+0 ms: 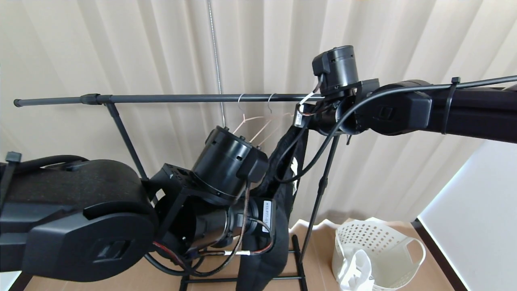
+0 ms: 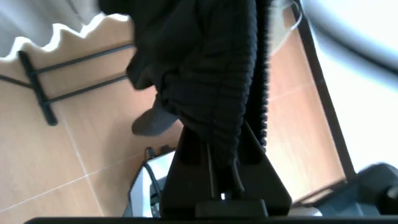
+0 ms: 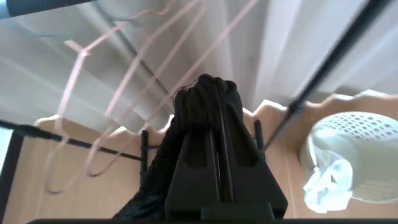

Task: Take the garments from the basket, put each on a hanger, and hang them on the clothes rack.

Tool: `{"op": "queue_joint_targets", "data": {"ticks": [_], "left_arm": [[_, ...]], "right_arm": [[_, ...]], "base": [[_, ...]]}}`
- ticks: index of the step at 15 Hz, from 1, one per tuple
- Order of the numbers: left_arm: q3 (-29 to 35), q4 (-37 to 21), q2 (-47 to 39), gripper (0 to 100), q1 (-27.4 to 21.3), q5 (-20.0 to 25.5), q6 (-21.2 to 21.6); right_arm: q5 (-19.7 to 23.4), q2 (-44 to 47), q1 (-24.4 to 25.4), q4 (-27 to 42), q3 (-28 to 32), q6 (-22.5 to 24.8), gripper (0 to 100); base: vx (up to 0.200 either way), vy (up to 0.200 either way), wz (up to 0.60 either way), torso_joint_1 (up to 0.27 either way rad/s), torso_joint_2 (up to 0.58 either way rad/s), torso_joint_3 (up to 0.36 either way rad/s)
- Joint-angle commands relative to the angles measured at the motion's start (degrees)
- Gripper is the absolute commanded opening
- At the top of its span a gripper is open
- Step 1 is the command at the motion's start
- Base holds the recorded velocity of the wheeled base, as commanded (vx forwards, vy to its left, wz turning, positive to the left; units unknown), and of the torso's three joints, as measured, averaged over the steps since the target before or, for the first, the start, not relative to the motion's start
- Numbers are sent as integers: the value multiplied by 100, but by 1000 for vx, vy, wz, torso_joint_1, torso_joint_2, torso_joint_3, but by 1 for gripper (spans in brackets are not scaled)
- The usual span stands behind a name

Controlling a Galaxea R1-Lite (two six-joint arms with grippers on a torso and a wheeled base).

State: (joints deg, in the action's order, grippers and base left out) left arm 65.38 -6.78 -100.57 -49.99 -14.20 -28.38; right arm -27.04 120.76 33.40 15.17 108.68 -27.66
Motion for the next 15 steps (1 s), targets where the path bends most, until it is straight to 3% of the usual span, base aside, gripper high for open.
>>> {"op": "queue_joint_targets", "data": {"ticks": [1, 4, 7, 13, 14, 15], "left_arm": [[-34, 1, 126, 0, 403, -127, 8], [537, 19, -200, 0, 1062, -144, 78], [1276, -8, -718, 0, 1238, -215, 78], [2234, -17, -1122, 0, 1238, -329, 78], [2339, -8, -1149, 0, 1238, -329, 78], [2480, -8, -1149, 0, 1229, -338, 78]], "right_arm": [[-30, -597, -229, 13, -567, -11, 0], [-302, -1107, -334, -31, -1569, -3, 0], [-618, -1248, -203, 171, -1780, 50, 0], [-618, -1494, -159, 514, -2132, 252, 0], [-618, -1529, -159, 523, -2290, 437, 100], [-610, -1670, -159, 479, -2571, 718, 100]], "base": [[0, 0, 0, 0, 0, 0], [0, 0, 0, 0, 0, 0], [0, 0, 0, 0, 0, 0], [0, 0, 0, 0, 0, 0], [0, 0, 0, 0, 0, 0], [0, 0, 0, 0, 0, 0]]}}
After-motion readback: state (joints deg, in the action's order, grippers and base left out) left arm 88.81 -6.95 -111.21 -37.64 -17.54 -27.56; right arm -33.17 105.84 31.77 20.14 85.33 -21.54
